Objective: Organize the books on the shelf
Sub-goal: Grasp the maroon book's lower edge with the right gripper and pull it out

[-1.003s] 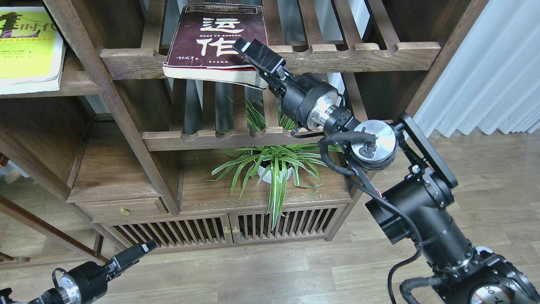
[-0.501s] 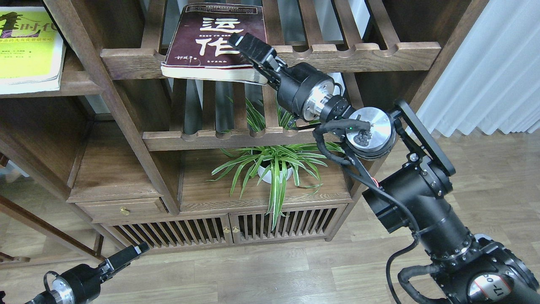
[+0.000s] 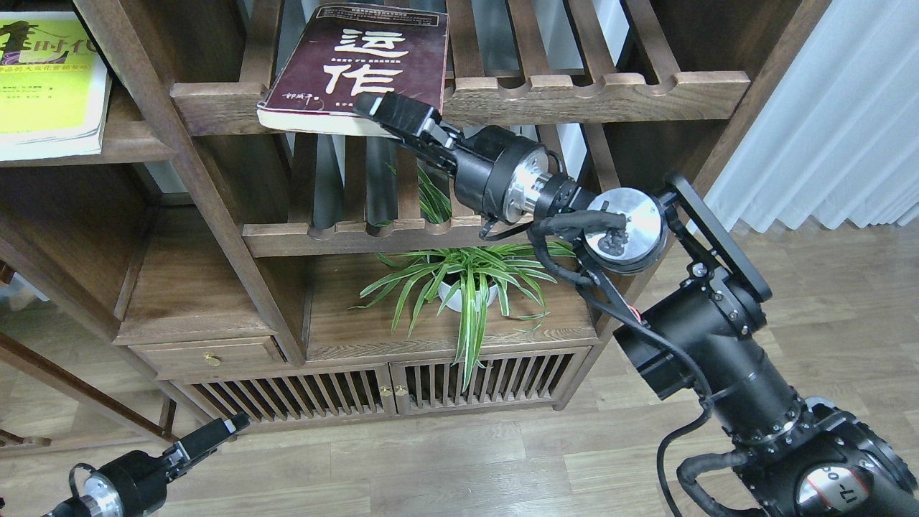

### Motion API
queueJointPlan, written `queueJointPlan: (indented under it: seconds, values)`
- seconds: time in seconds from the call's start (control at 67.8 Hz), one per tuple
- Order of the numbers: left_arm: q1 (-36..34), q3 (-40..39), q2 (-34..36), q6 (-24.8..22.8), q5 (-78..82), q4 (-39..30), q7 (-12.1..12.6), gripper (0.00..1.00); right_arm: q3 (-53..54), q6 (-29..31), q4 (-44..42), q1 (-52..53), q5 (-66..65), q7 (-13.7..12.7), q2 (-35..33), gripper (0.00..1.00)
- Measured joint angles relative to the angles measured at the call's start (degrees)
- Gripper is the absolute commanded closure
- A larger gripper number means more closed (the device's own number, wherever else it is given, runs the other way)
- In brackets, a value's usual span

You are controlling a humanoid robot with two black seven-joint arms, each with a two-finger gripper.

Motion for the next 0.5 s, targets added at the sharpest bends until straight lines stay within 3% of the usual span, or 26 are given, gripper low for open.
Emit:
queueJointPlan:
  seconds: [0.059, 0.177, 0.501]
  values:
    - [0.0, 0.0, 0.0, 0.0, 0.0, 0.0, 0.0, 0.0, 0.0, -0.3, -0.2, 0.0, -0.7, 0.1, 0.0, 0.19]
    - [0.1, 0.0, 0.0, 0.0, 0.0, 0.2, 0.0, 0.0, 0.0, -1.7, -1.1, 0.0, -2.8, 0.1, 0.0, 0.11]
    - [0.3, 0.0, -0.3, 0.0, 0.2, 0.4, 0.1, 0.0, 0.0, -2.6, -1.8, 0.4, -3.2, 0.8, 0.0, 0.1]
